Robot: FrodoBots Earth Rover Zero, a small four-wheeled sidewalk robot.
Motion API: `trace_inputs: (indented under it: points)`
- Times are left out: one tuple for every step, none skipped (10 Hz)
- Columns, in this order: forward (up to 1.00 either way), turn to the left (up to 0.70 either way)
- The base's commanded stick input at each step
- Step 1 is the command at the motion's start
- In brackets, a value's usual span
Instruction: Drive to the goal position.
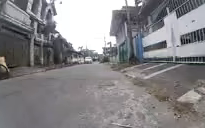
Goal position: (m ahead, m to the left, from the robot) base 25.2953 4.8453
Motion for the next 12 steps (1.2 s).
trace_inputs:
  points:
    - [1.00, 0.01]
    - [1.00, 0.01]
    - [1.00, 0.01]
    - [1.00, 0.01]
    - [1.00, 0.01]
    - [1.00, 0.01]
    - [1.00, 0.01]
    - [1.00, 0.01]
    - [1.00, -0.39]
    - [1.00, -0.36]
    - [1.00, 0.01]
    - [1.00, 0.01]
